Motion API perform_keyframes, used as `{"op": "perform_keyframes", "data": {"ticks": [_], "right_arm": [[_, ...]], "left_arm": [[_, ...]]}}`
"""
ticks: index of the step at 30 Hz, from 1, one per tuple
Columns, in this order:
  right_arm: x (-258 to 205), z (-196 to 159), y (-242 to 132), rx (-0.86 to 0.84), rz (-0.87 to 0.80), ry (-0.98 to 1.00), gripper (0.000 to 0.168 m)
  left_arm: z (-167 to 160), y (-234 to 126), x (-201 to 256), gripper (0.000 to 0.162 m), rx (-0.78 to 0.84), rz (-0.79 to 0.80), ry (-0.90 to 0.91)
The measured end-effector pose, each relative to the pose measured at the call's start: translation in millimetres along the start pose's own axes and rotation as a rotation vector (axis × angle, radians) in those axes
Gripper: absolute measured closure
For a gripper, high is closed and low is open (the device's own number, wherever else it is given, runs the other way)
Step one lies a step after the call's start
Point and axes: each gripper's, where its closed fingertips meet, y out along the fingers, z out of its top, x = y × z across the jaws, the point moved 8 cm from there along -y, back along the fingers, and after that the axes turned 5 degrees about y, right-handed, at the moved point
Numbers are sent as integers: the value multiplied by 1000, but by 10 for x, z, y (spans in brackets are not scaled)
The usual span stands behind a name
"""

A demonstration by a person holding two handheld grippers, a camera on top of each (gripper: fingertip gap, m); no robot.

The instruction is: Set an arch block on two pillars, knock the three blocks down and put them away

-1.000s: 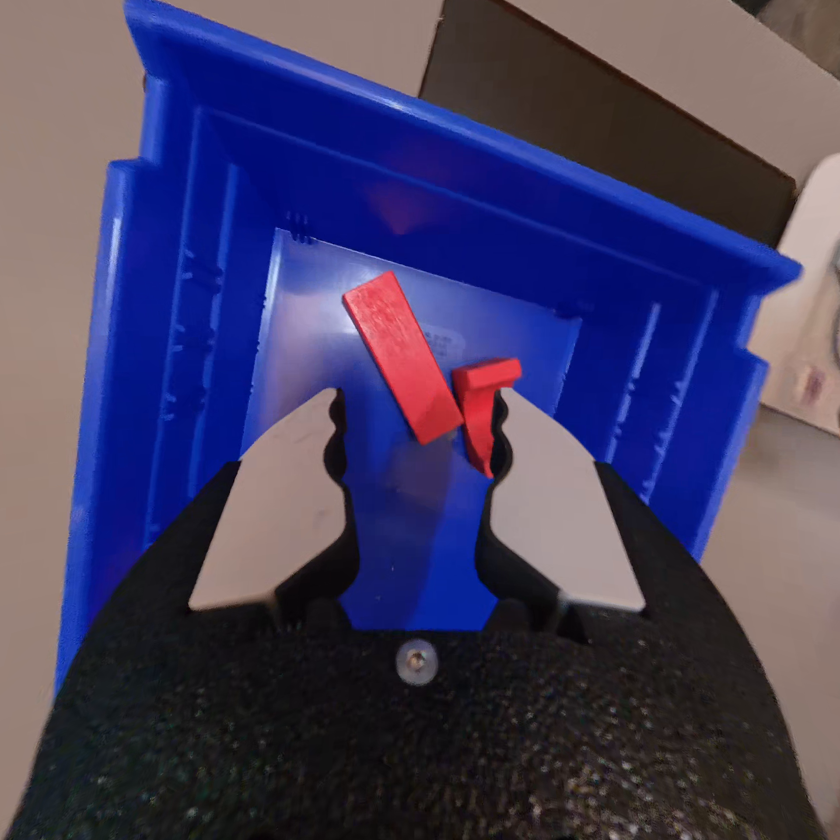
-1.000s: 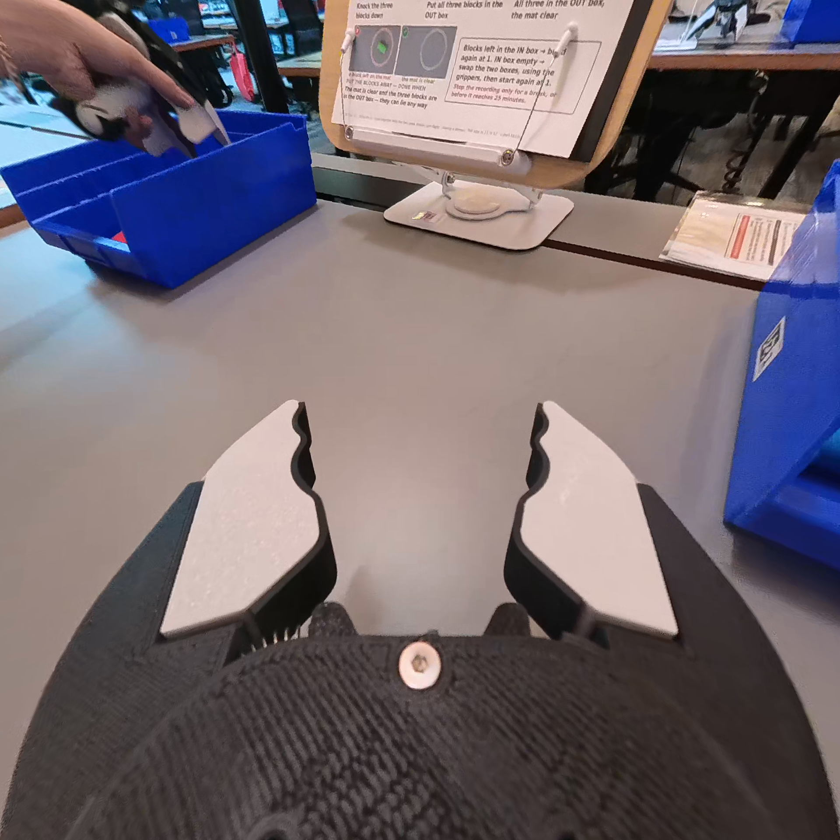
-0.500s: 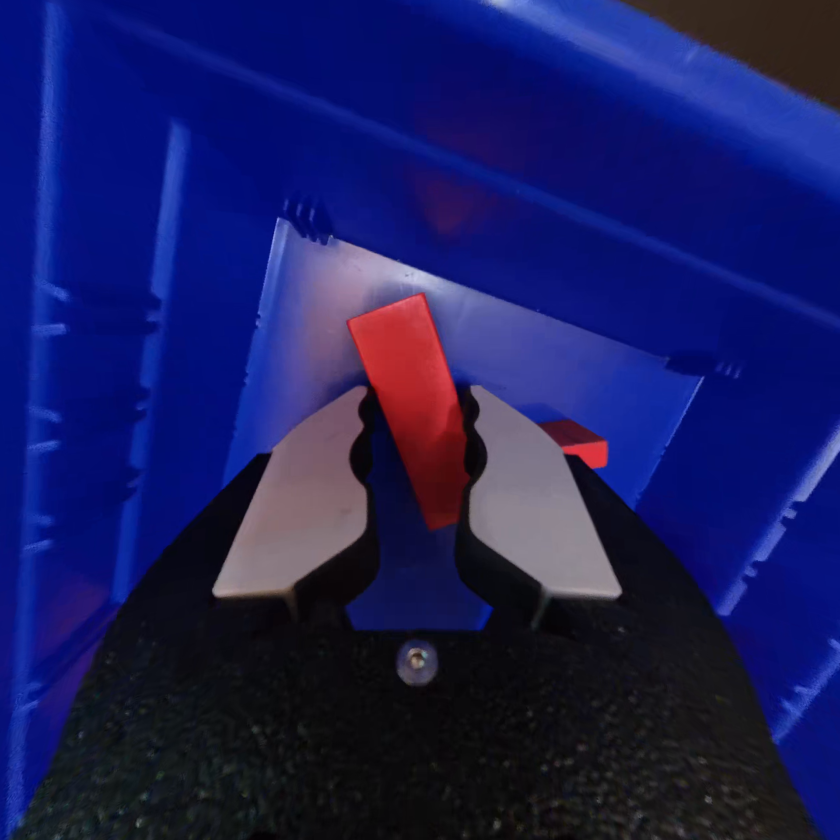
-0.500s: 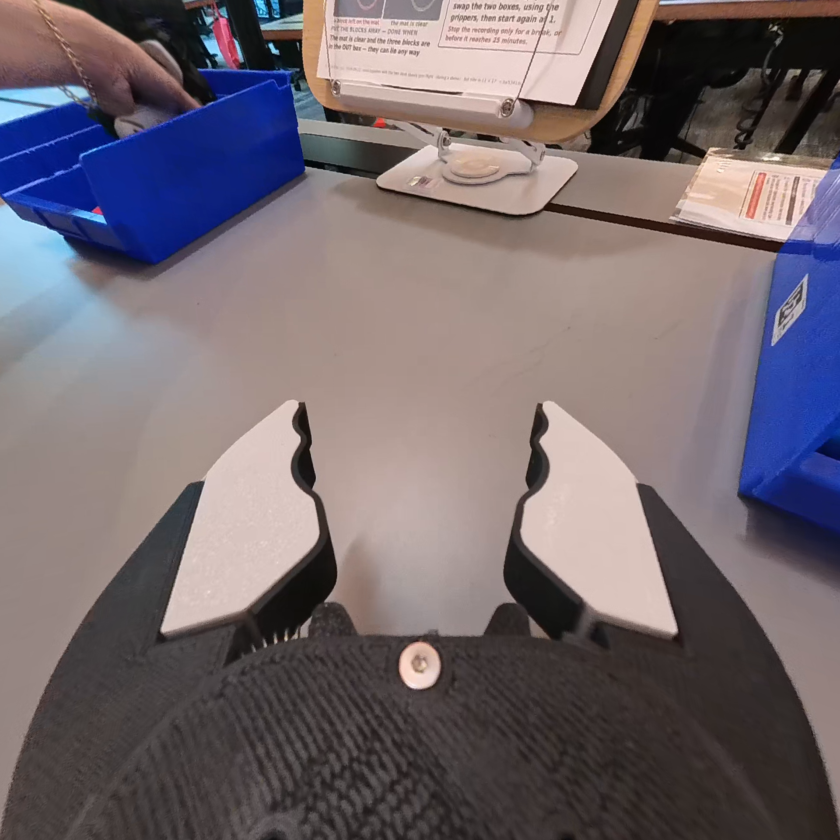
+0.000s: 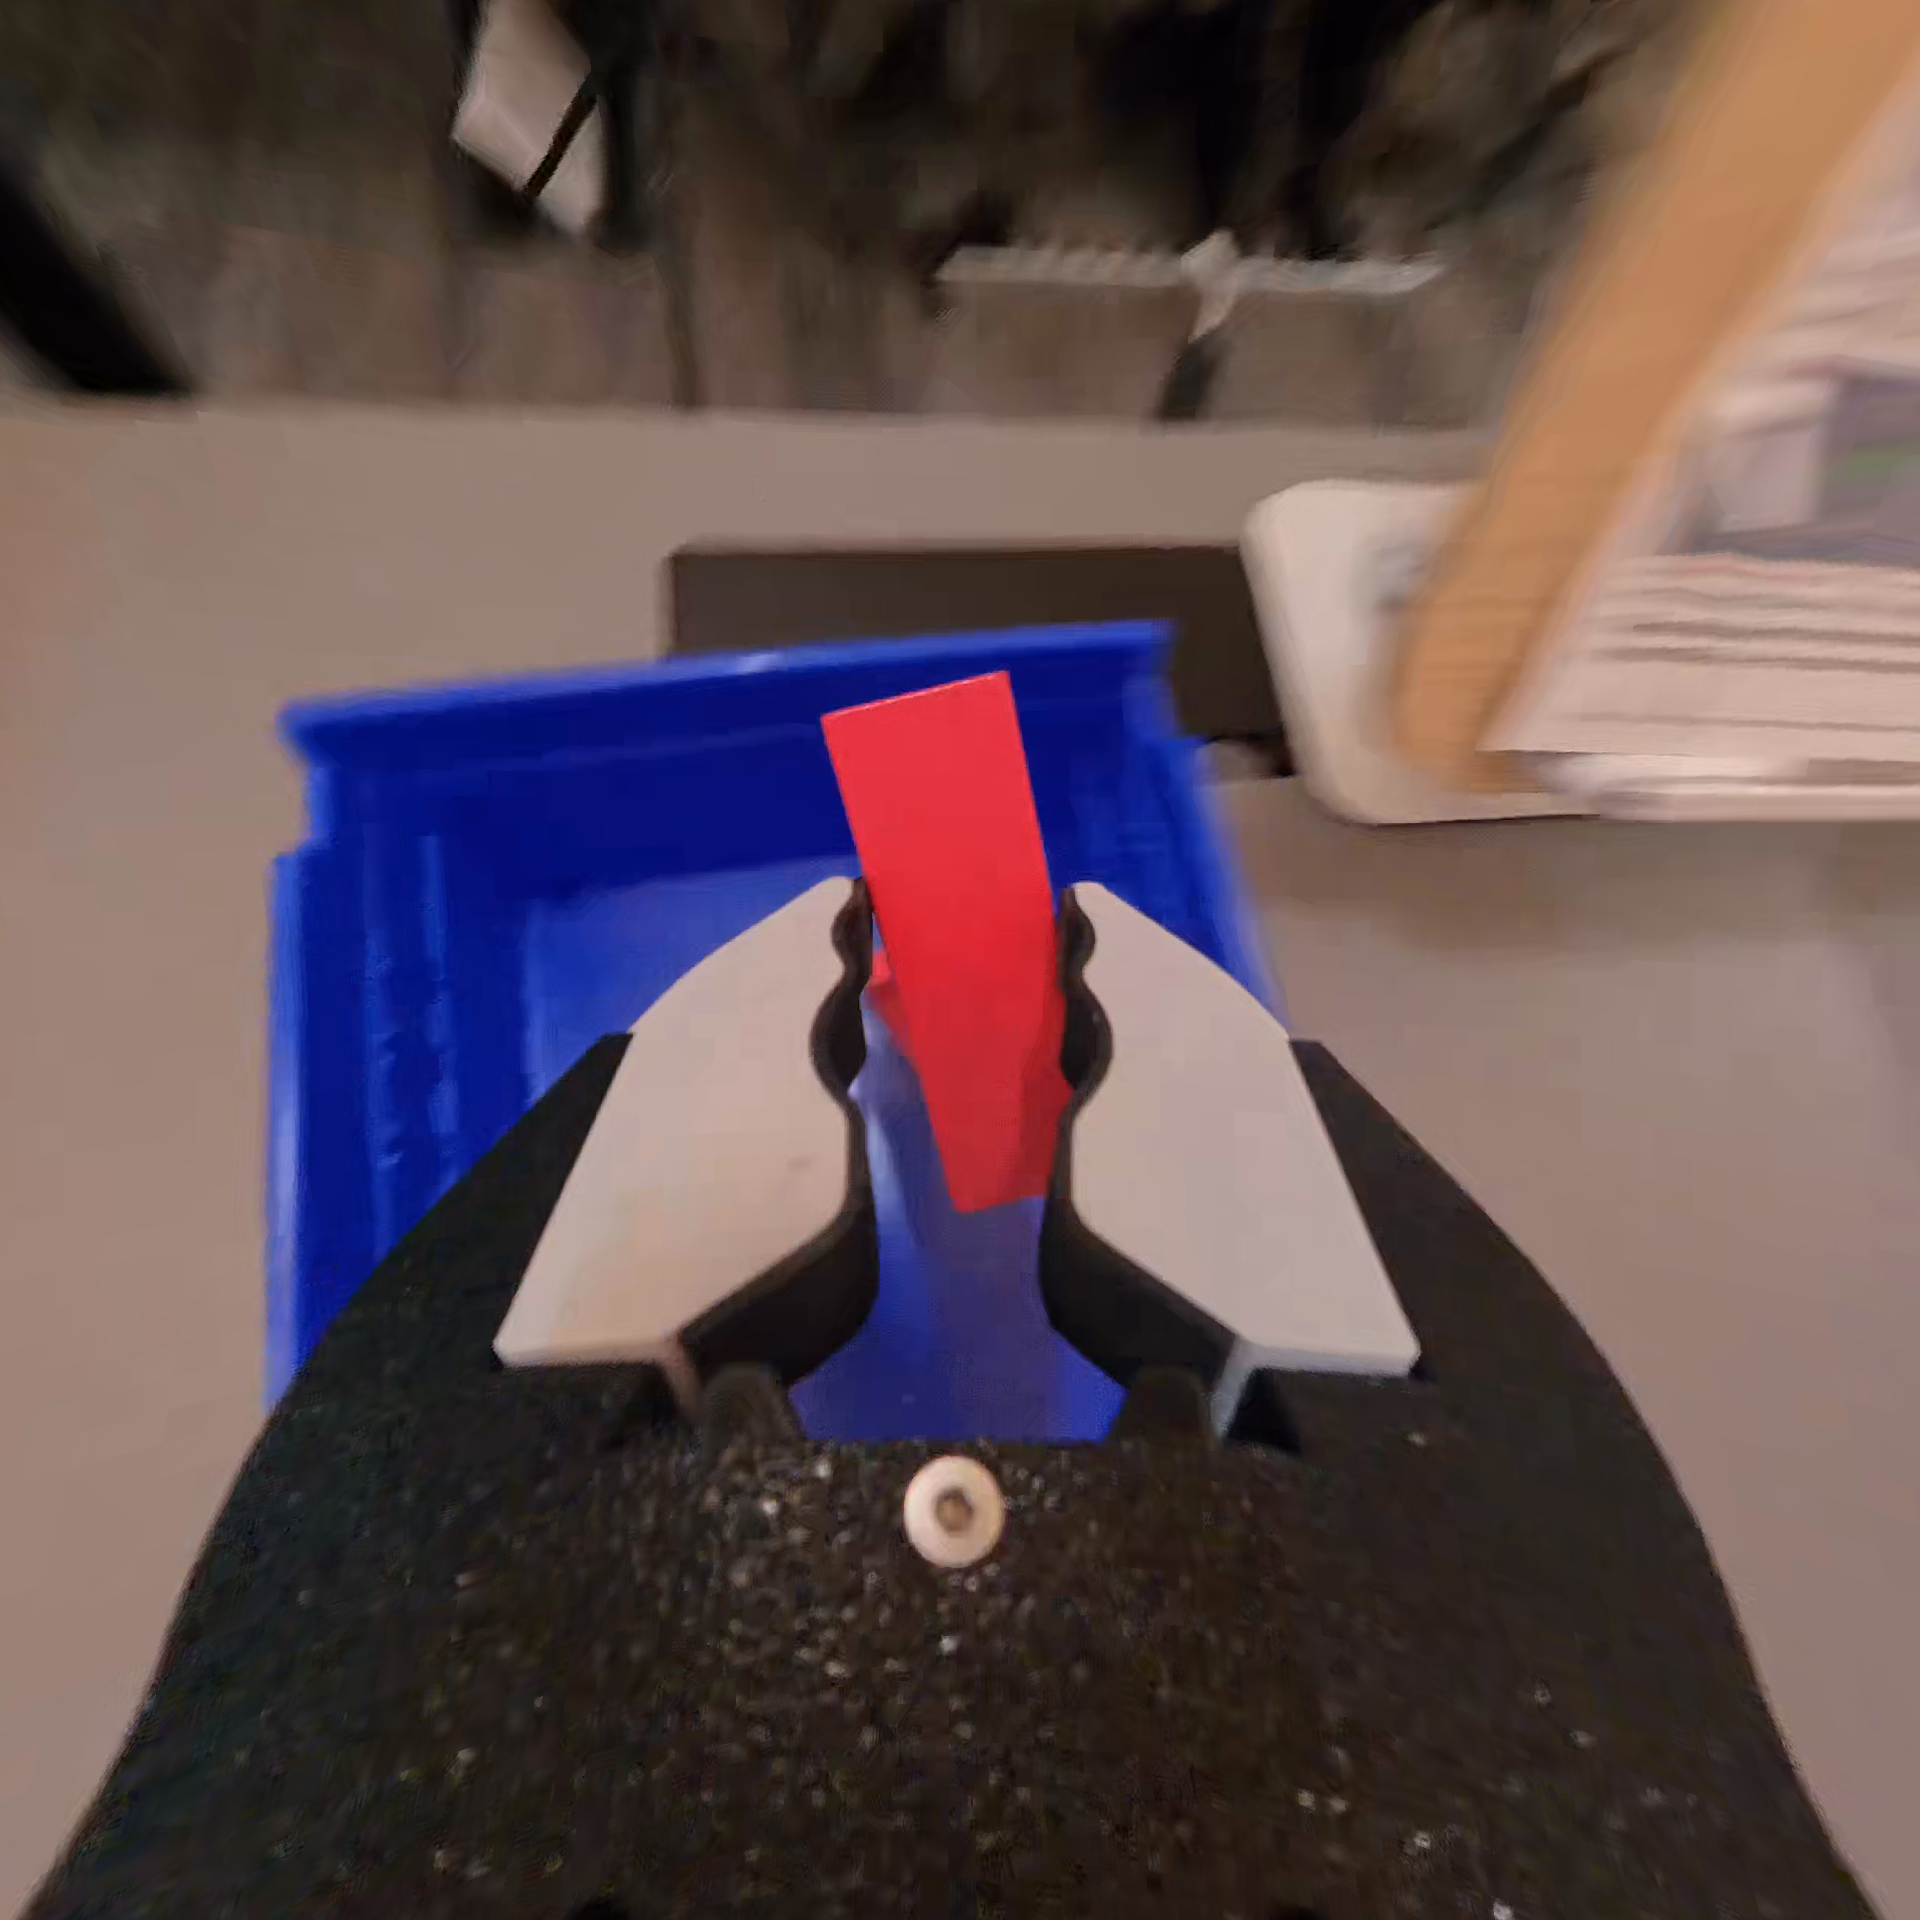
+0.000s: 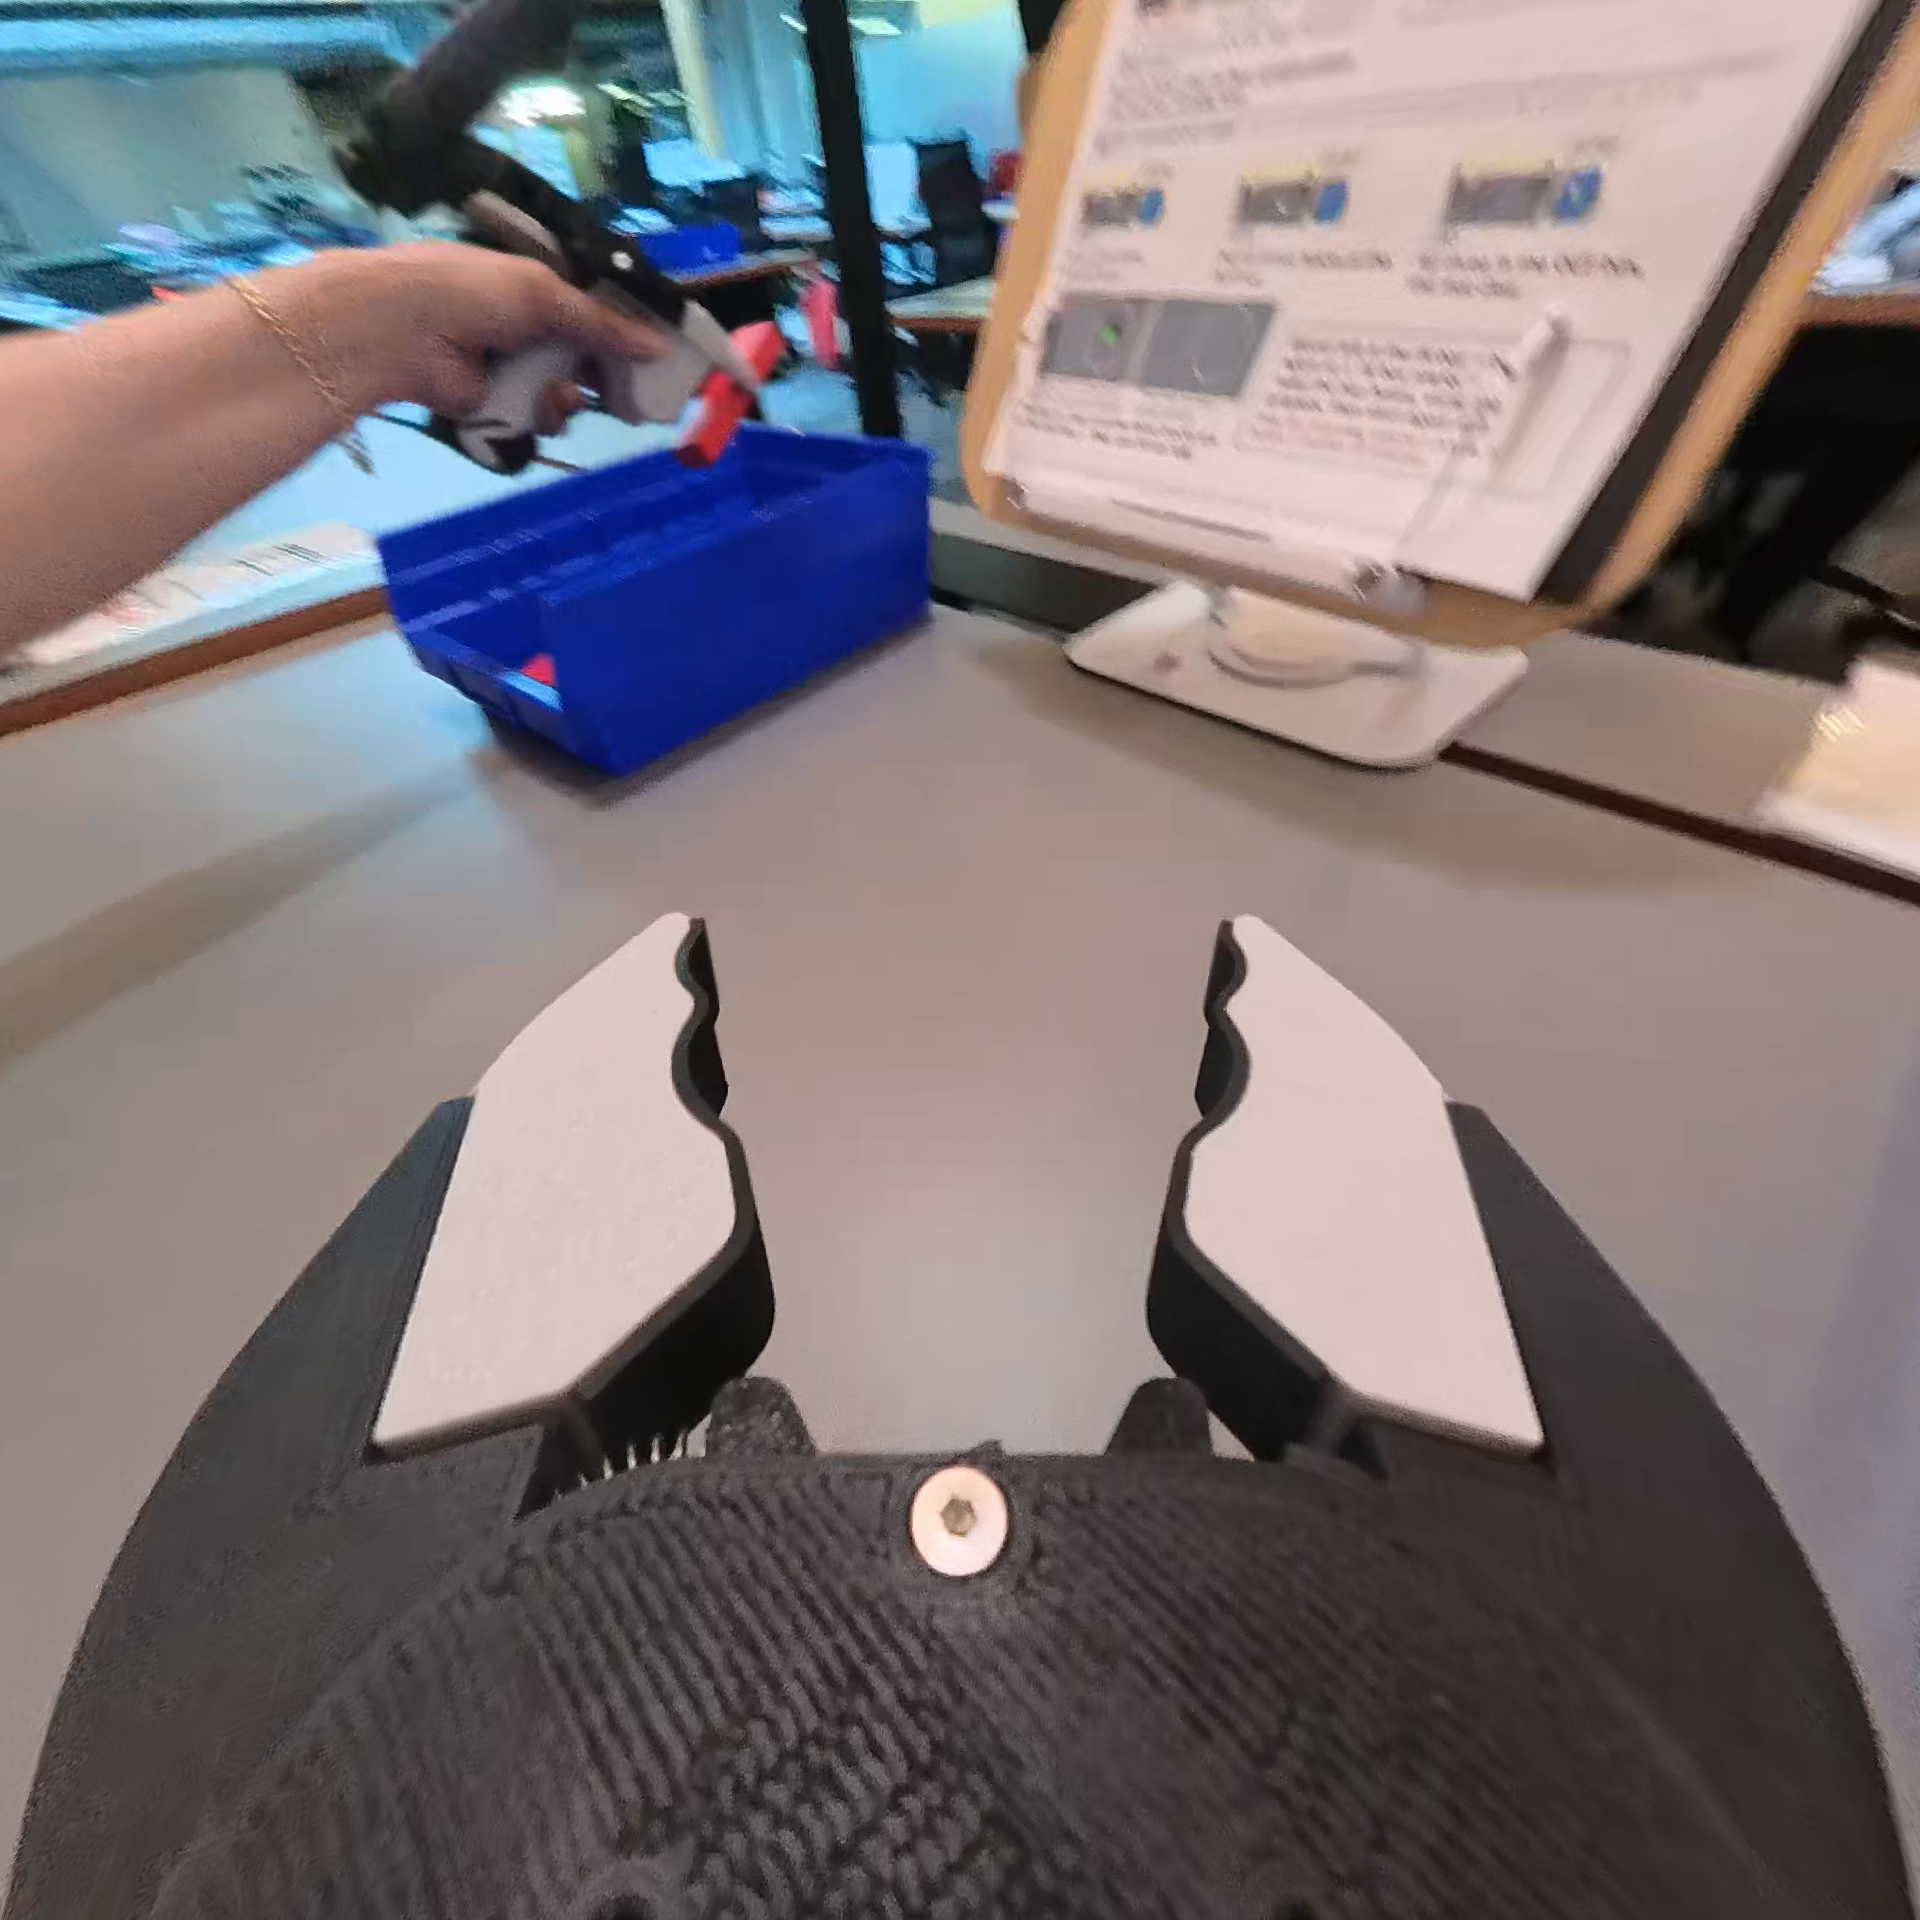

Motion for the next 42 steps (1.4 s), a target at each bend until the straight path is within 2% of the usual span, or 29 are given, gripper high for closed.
{"op": "perform_keyframes", "data": {"ticks": [3,7,10,14,19,25,30,36,42], "right_arm": [[-67,283,114,62,144,-17,86],[-116,724,299,116,282,-51,91],[-114,990,459,114,330,-91,91],[-184,1219,589,123,381,-128,98],[-344,1272,580,118,461,-258,105],[-456,1225,542,104,612,-218,114],[-494,1190,561,65,653,-193,117],[-524,1151,551,63,705,-196,133],[-540,1130,547,56,724,-211,136]], "left_arm": [[117,-504,510,128,192,-270,135],[10,-945,1308,128,342,-656,328],[-201,-1113,1887,128,413,-918,451],[-473,-1184,2431,129,494,-1127,567],[-657,-1152,2760,129,549,-1252,610],[-773,-1192,2893,129,661,-1381,656],[-822,-1242,2962,128,722,-1418,693],[-867,-1226,3001,129,703,-1430,729],[-889,-1203,3010,128,685,-1463,723]]}}
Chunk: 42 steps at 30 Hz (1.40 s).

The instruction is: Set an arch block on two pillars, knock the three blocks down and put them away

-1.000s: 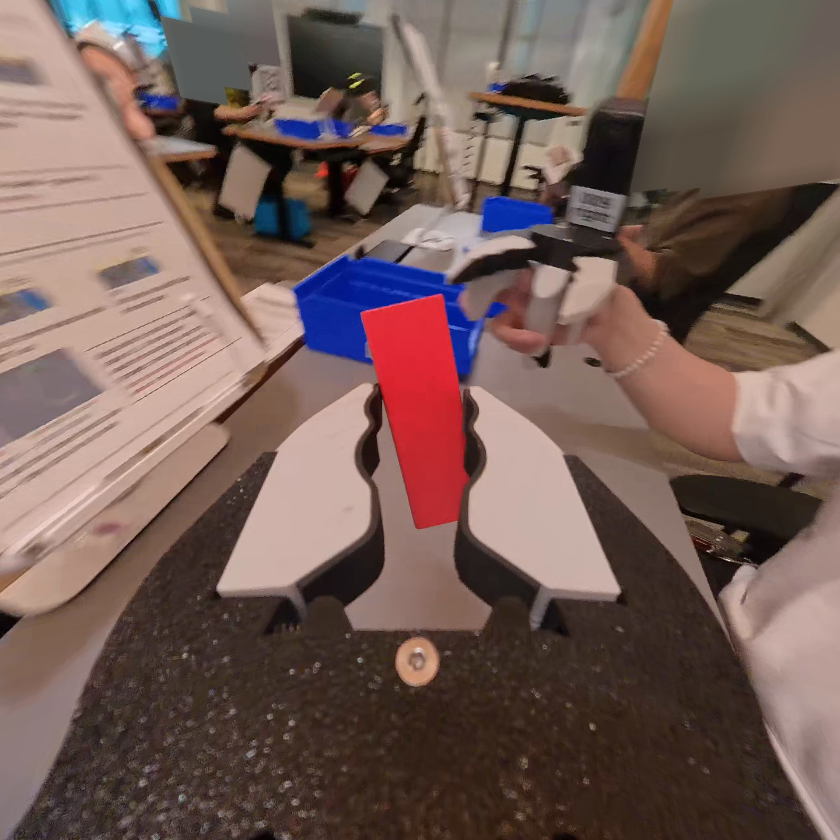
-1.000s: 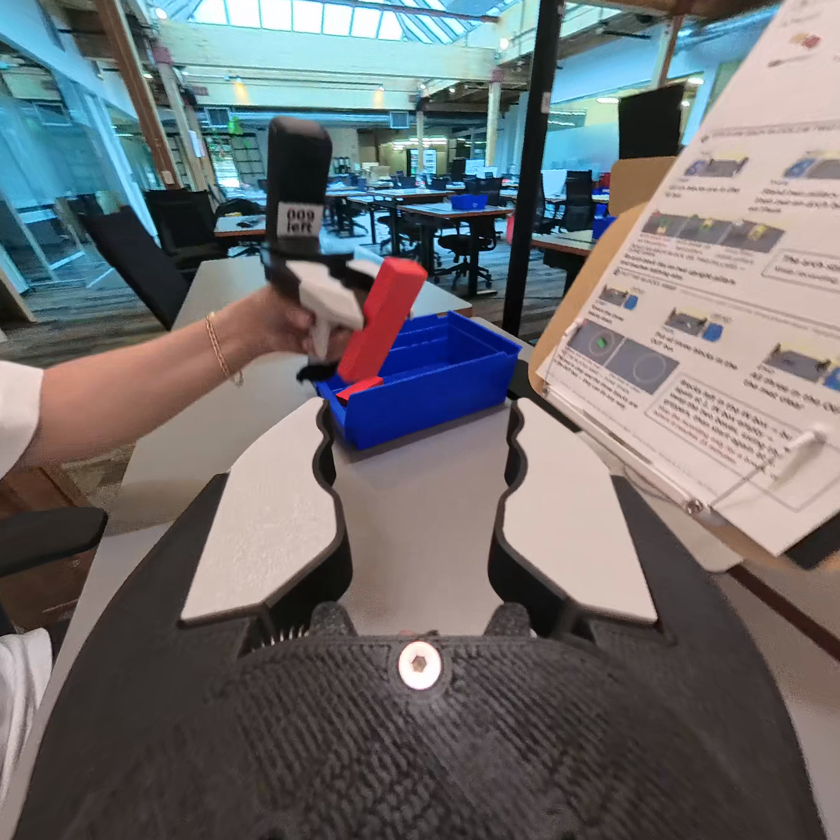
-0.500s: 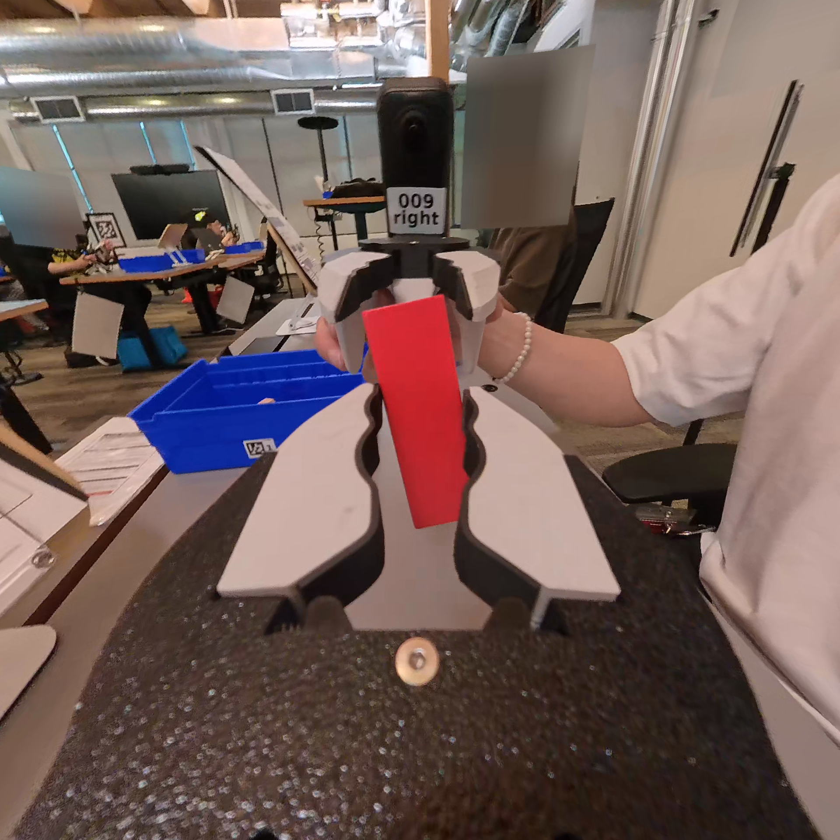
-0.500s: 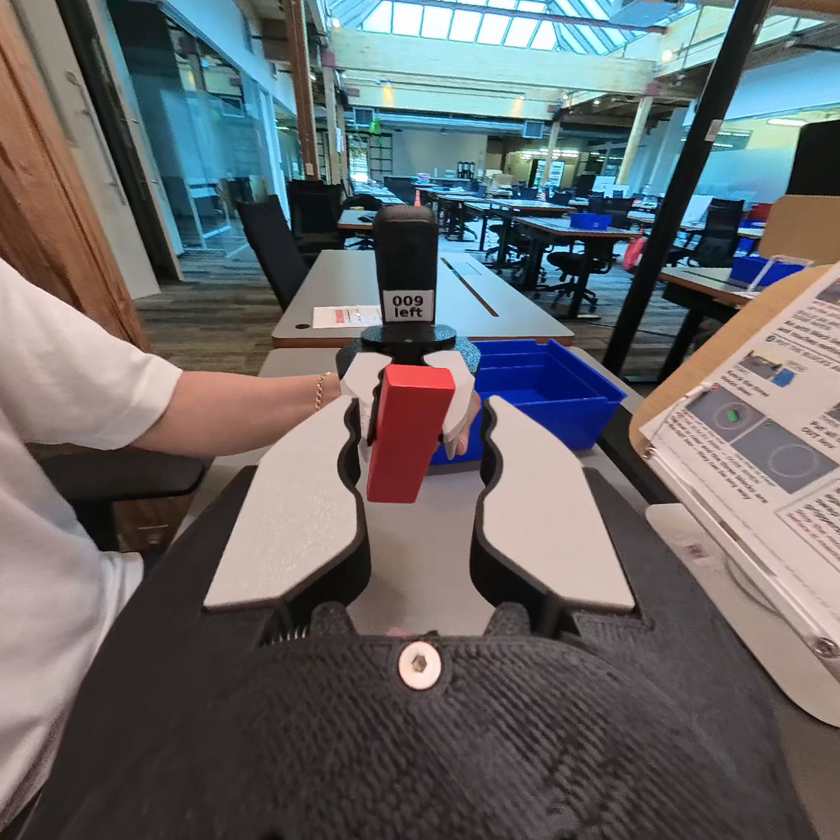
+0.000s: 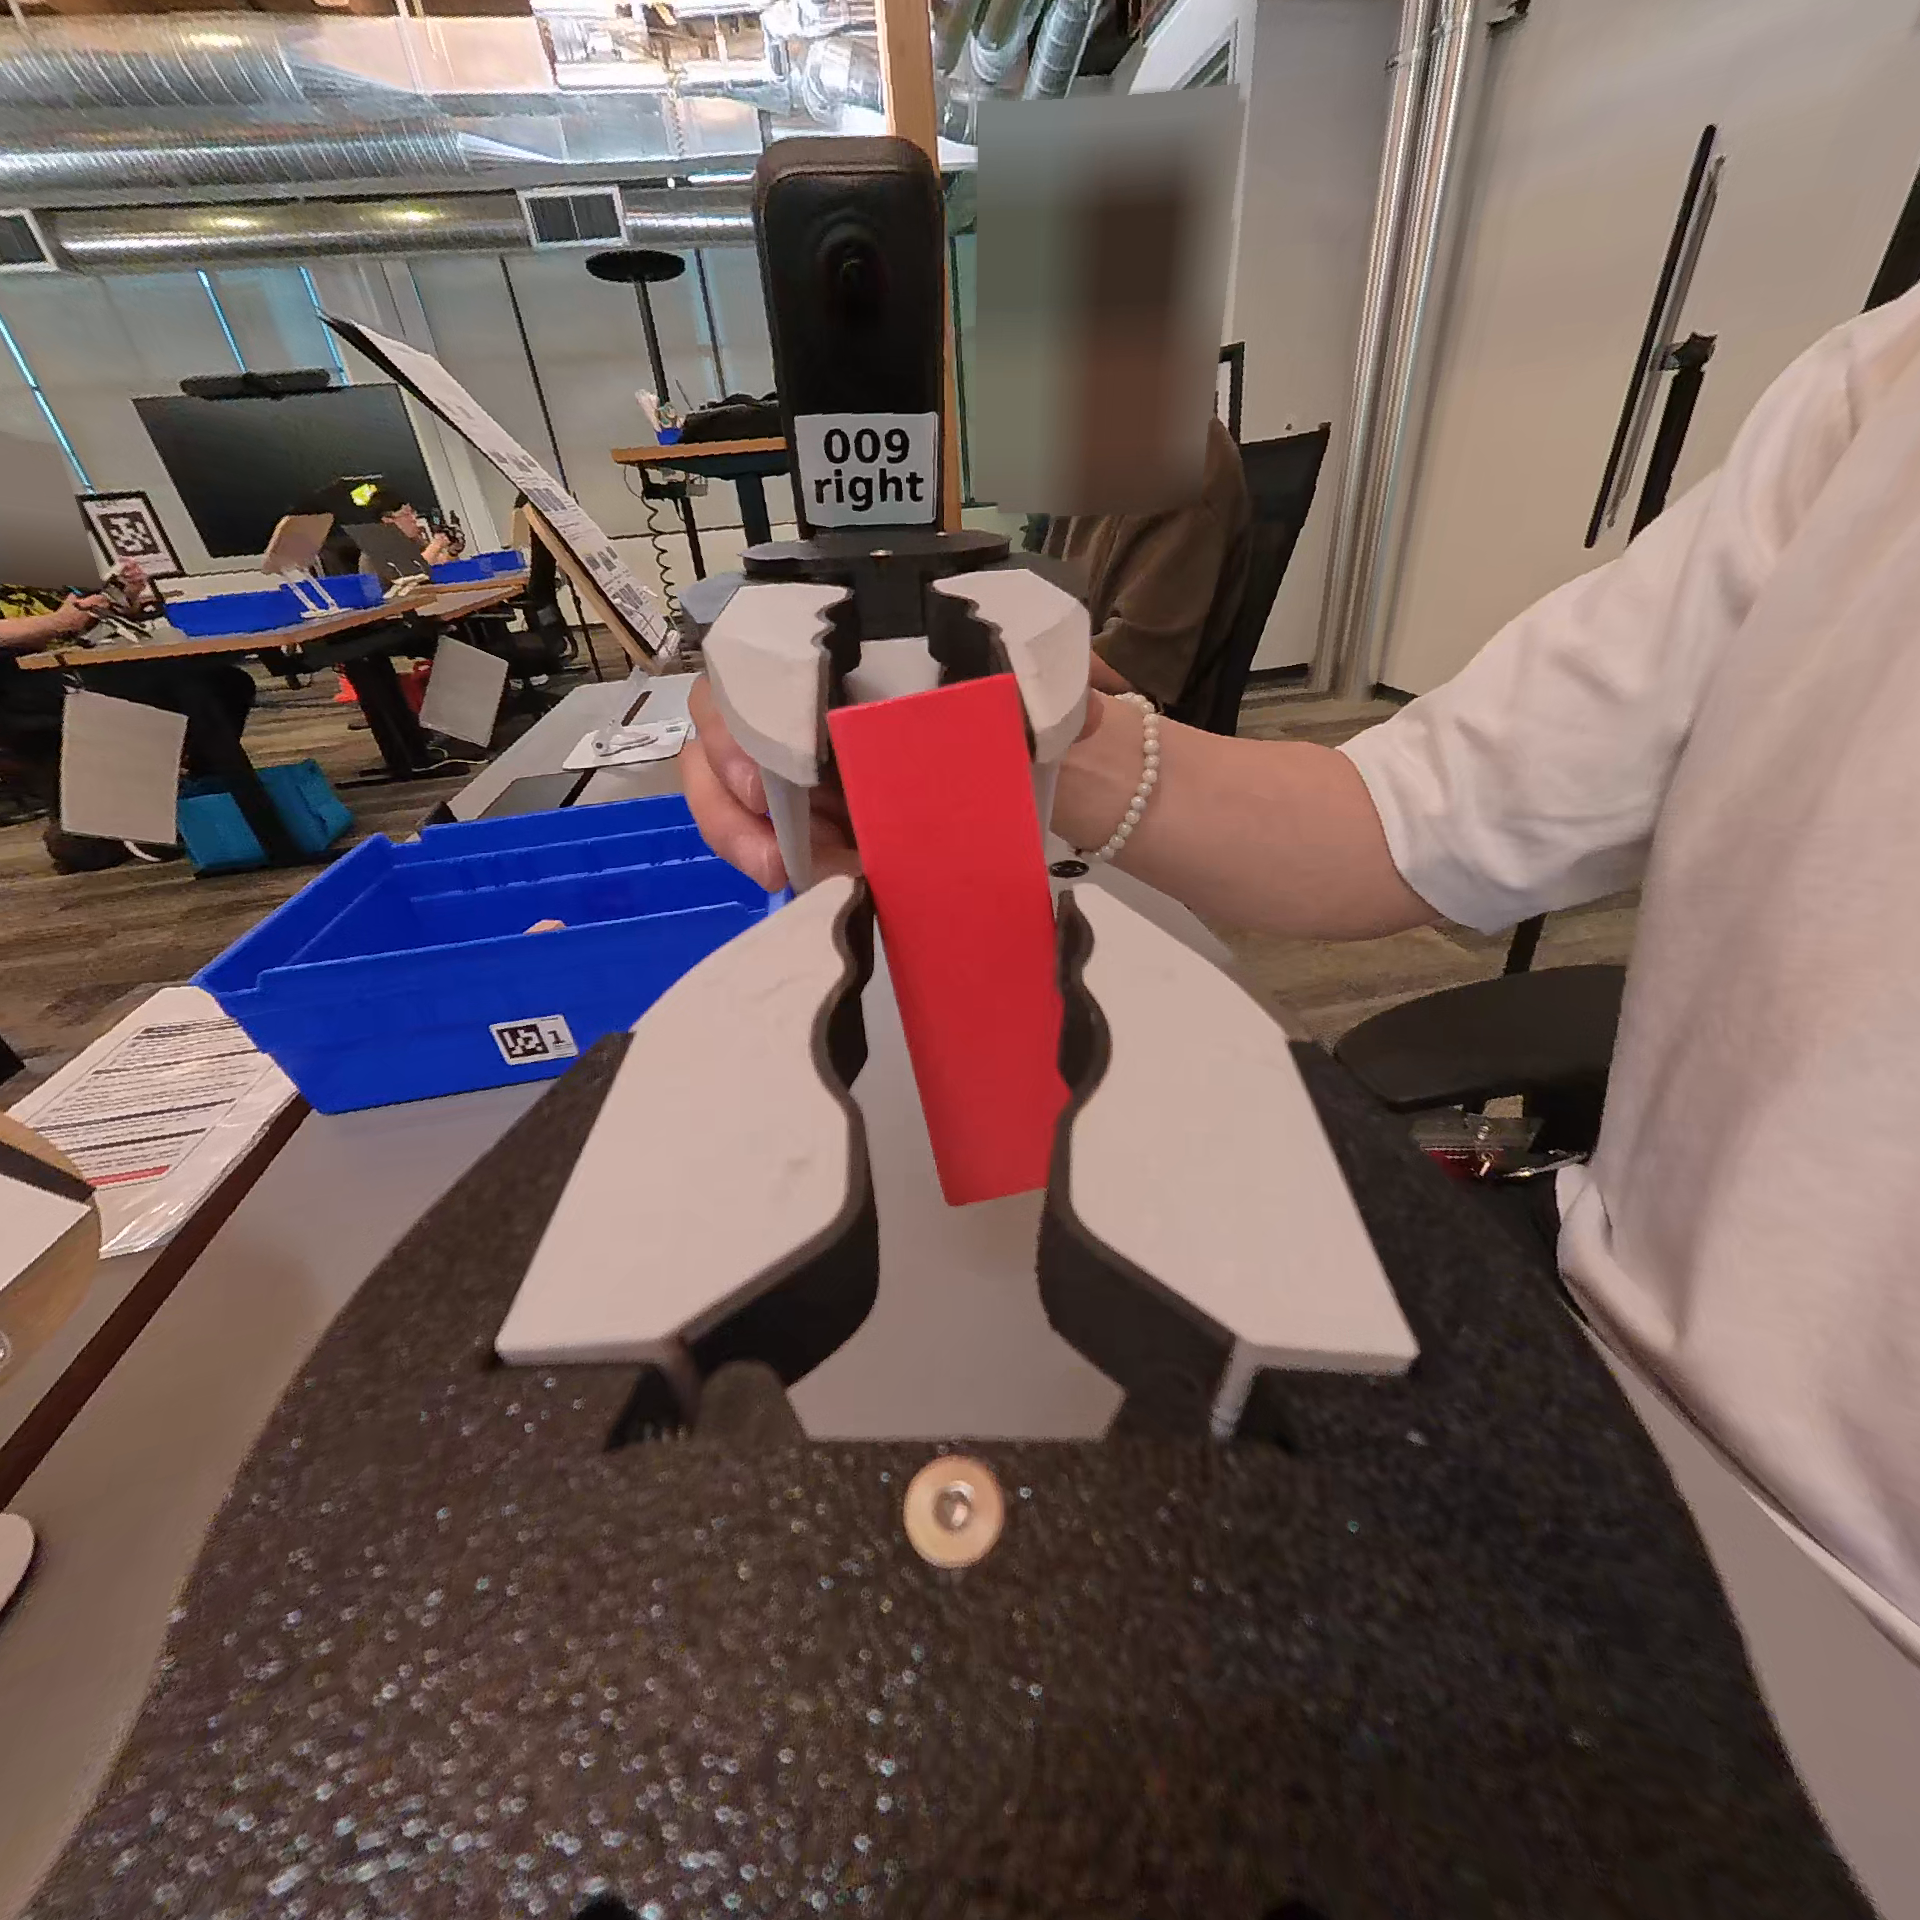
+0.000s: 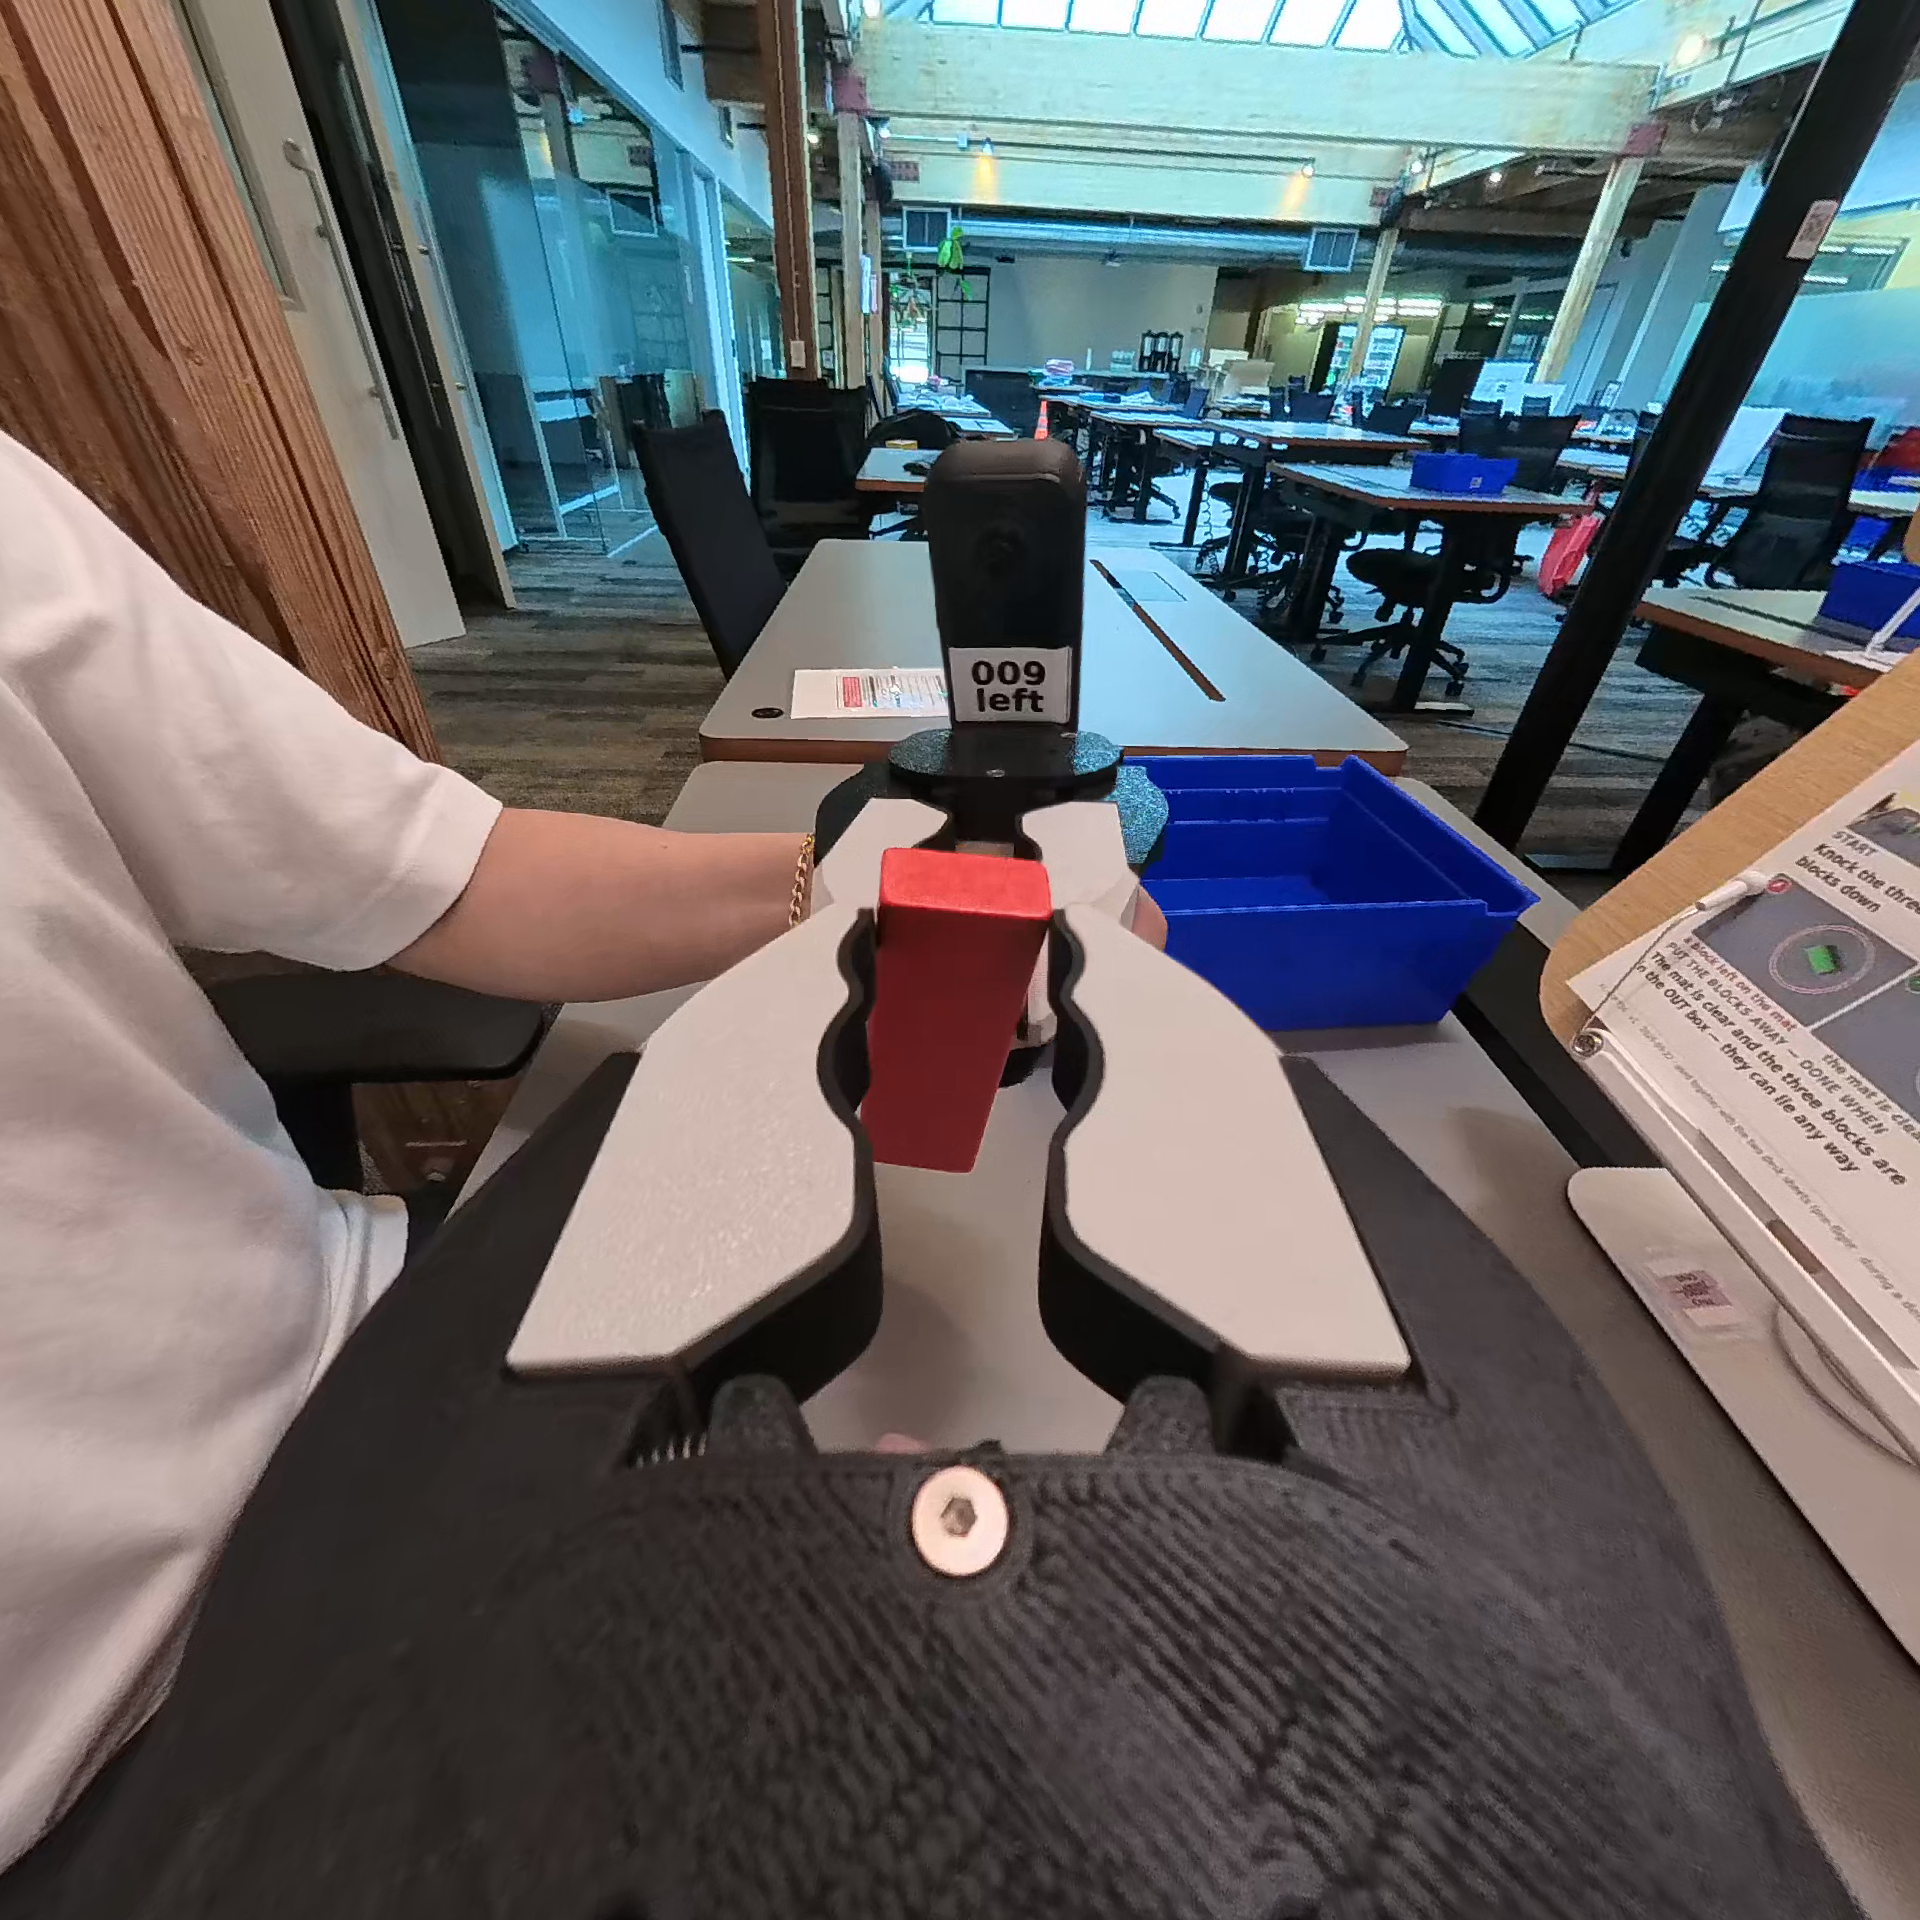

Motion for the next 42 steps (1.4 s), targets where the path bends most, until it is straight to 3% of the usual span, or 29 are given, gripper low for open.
{"op": "perform_keyframes", "data": {"ticks": [8,12,15,17,22,26,33,42], "right_arm": [[-16,-21,6,-33,8,-34,136],[49,-55,-50,-50,-62,-56,137],[181,-144,-195,-102,-133,-77,137],[343,-248,-351,-143,-205,-71,137],[785,-681,-710,-233,-388,-1,137],[953,-989,-745,-227,-451,82,137],[1064,-1296,-614,-250,-317,28,137],[1220,-1384,-594,-252,-100,26,137]], "left_arm": [[-32,10,17,129,-10,-16,-8],[-69,-13,-21,131,-22,88,-37],[-87,-61,-59,112,-45,210,-53],[-113,-114,-58,101,-97,285,-47],[-205,-209,79,102,-182,352,-3],[-301,-252,169,104,-185,354,-31],[-412,-278,254,107,-170,351,-73],[-485,-277,324,108,-157,334,-100]]}}
